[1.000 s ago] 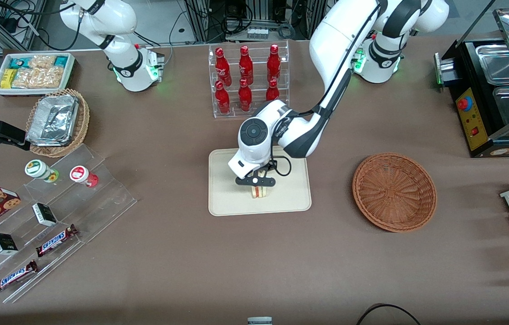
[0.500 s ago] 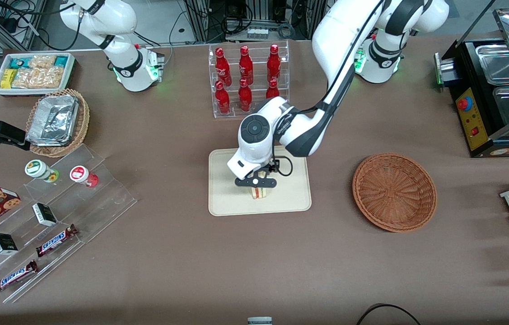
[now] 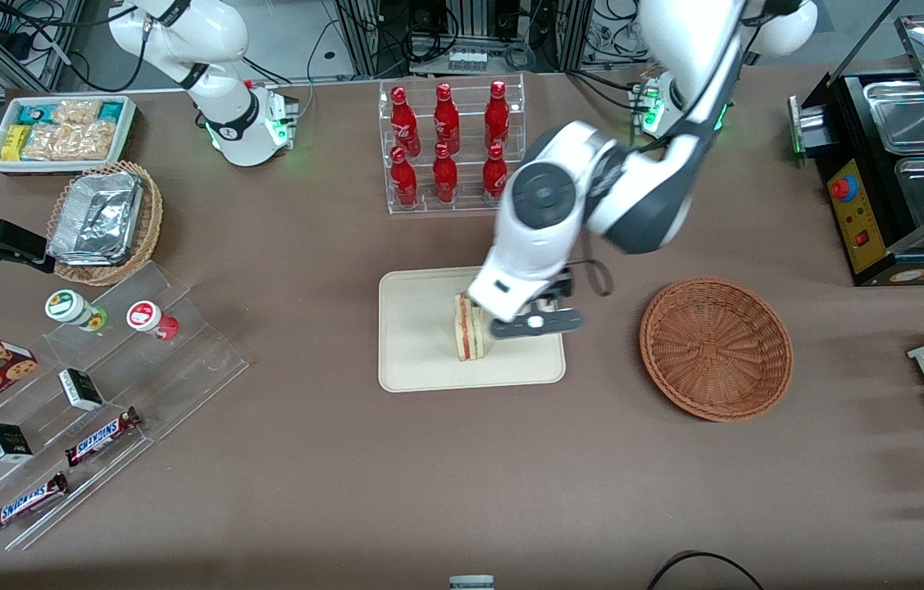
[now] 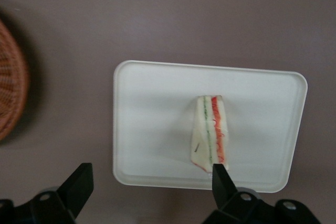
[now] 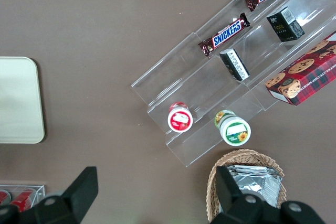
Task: Place sandwich from basket to tray
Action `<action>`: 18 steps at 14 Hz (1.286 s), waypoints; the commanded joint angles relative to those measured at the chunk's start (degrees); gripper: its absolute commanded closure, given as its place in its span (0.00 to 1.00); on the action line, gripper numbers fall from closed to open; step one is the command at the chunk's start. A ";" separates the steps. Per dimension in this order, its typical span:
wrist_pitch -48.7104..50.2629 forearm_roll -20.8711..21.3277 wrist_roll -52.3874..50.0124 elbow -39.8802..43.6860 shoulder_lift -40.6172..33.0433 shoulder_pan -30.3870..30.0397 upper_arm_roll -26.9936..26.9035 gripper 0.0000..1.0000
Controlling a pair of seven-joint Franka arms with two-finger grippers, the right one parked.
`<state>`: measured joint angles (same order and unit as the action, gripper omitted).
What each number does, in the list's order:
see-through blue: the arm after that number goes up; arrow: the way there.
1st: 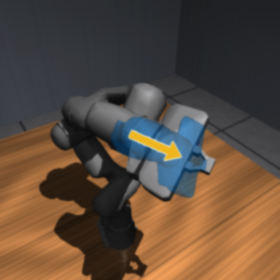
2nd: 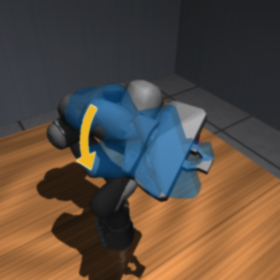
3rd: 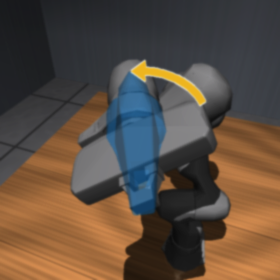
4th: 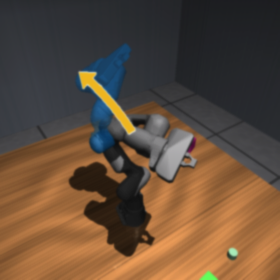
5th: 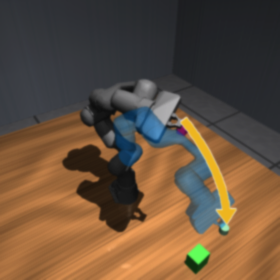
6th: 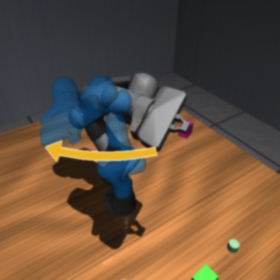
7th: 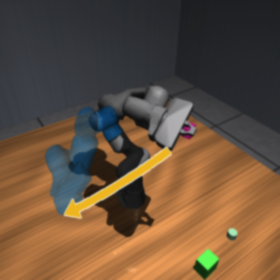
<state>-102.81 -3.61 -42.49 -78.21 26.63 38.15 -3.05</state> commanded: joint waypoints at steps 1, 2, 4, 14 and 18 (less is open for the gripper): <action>5.59 0.18 0.64 -1.95 -6.22 -3.59 -1.25 0.00; 7.43 0.18 3.87 -2.12 -7.71 -5.78 -1.25 0.00; 10.25 0.27 7.93 -2.21 -10.09 -9.04 -1.43 0.00; 14.04 1.94 34.47 -13.09 -23.44 -24.69 -1.43 0.00; 13.95 1.94 43.44 -18.90 -29.42 -30.14 -1.43 0.00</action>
<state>-88.74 -2.35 -2.72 -92.24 1.98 10.42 -5.30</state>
